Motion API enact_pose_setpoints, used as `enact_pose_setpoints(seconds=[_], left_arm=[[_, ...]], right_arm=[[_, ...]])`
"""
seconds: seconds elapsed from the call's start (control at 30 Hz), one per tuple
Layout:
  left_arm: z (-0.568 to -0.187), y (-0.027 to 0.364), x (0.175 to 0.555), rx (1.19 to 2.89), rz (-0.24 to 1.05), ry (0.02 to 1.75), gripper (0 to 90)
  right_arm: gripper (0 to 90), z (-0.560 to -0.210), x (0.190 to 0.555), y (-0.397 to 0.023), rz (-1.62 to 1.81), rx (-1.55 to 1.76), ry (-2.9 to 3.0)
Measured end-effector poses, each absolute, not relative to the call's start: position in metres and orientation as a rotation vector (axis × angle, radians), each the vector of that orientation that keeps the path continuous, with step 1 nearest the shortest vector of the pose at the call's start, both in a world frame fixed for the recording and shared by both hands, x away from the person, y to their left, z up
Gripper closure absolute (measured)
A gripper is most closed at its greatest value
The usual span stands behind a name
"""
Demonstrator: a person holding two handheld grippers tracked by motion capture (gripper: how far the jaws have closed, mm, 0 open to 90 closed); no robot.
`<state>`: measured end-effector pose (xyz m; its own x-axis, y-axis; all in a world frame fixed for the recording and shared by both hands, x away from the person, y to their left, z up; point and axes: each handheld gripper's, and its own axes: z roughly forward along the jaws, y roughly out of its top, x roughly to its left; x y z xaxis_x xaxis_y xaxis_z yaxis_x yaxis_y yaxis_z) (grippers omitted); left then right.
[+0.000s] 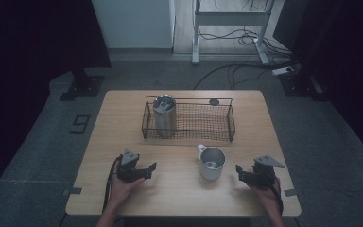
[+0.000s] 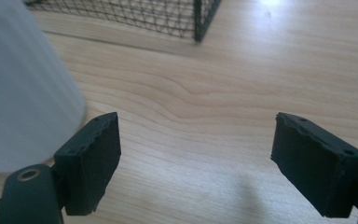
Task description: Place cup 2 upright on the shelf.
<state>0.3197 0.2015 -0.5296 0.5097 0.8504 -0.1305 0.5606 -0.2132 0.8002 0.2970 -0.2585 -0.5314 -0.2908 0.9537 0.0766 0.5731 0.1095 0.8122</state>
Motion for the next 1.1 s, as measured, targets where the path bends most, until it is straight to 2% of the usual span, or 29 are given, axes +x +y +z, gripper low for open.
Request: enact_pose_setpoints(seconds=[0.7, 1.1], left_arm=[[-0.531, 0.196, 0.318, 1.952, 0.433, 1.173, 14.8], [-0.534, 0.194, 0.319, 1.979, 0.428, 1.174, 14.8]], right_arm=[[14.4, -0.498, 0.278, -0.223, 1.221, 1.304, 1.975], [12.7, -0.495, 0.276, -0.211, 1.295, 1.263, 2.019]])
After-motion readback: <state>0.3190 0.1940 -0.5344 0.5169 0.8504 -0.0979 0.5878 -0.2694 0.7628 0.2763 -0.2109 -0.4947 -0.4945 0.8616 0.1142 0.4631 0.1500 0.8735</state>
